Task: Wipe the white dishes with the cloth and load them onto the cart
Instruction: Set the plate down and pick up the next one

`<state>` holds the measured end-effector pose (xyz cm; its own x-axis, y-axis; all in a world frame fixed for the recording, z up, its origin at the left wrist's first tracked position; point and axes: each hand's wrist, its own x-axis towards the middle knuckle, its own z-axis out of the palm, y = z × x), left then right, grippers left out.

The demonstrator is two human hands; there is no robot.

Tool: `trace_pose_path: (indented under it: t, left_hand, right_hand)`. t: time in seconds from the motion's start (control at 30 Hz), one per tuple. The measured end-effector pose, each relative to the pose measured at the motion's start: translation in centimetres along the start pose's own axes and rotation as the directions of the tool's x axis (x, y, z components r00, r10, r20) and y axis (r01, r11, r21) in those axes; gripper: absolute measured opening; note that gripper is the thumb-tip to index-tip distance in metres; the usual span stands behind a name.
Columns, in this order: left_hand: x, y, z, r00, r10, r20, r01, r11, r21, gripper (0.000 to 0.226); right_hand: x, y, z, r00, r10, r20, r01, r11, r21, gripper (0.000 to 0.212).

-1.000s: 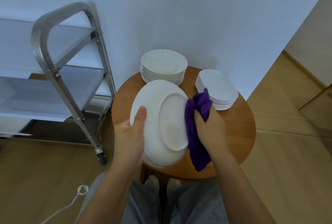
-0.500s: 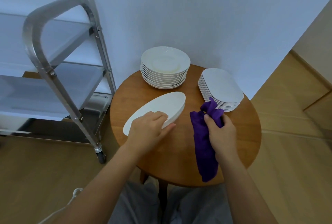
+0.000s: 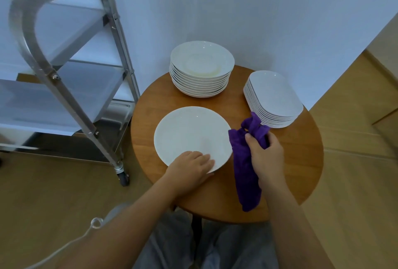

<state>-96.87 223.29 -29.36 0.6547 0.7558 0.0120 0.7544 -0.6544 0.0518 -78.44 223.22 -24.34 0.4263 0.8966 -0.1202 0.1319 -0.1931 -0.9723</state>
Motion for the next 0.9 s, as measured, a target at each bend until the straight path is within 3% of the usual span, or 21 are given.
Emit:
trace_pose_path:
  t: [0.1,0.2,0.27,0.33,0.47,0.57,0.7,0.8,0.9]
  left_hand:
    - [0.0,-0.1,0.0,1.0,-0.013,0.012,0.014,0.999,-0.042,0.055]
    - [0.1,-0.1,-1.0,0.981,-0.192,0.041,0.195,0.93,-0.313,0.057]
    - [1.2,-0.5,-2.1,0.92,-0.388,0.056,0.353,0.757,-0.55,0.047]
    - [3.2,-1.7,-3.9,0.833,-0.551,0.054,0.438,0.595,-0.674,0.038]
    - [7.9,-5.9,-7.4,0.66,-0.747,0.083,0.393,0.249,-0.885,0.023]
    - [11.1,-8.8,-8.3,0.553,-0.822,0.134,0.382,0.108,-0.918,0.027]
    - [14.7,-11.4,-8.2,0.4,-0.855,0.33,0.366,-0.181,-0.913,0.031]
    - [16.1,-13.1,-8.0,0.383,-0.83,0.406,0.357,-0.272,-0.893,0.036]
    - [16.9,-14.0,-8.0,0.412,-0.81,0.417,0.391,-0.256,-0.884,0.026]
  right_hand:
    - [0.1,0.3,0.3,1.0,0.002,0.019,-0.002,1.0,0.003,0.022]
    - [0.5,0.3,0.8,1.0,-0.004,0.03,0.004,1.0,-0.006,0.024]
    - [1.0,0.1,1.2,0.999,-0.014,0.034,0.015,1.0,-0.016,0.025]
    - [1.8,-0.4,1.6,0.999,-0.012,0.037,0.013,1.0,-0.023,0.03]
    - [3.7,-1.3,2.9,0.998,-0.025,0.061,0.027,0.999,-0.031,0.038]
    - [5.1,-1.8,4.3,0.995,-0.026,0.095,0.028,0.999,-0.018,0.033]
    - [7.4,-1.9,5.7,0.993,-0.024,0.111,0.028,0.999,-0.035,0.037]
    - [8.9,-1.8,6.3,0.993,-0.028,0.119,0.033,0.999,-0.04,0.036]
    - [9.6,-1.5,6.7,0.991,-0.003,0.137,0.009,0.999,-0.041,0.03]
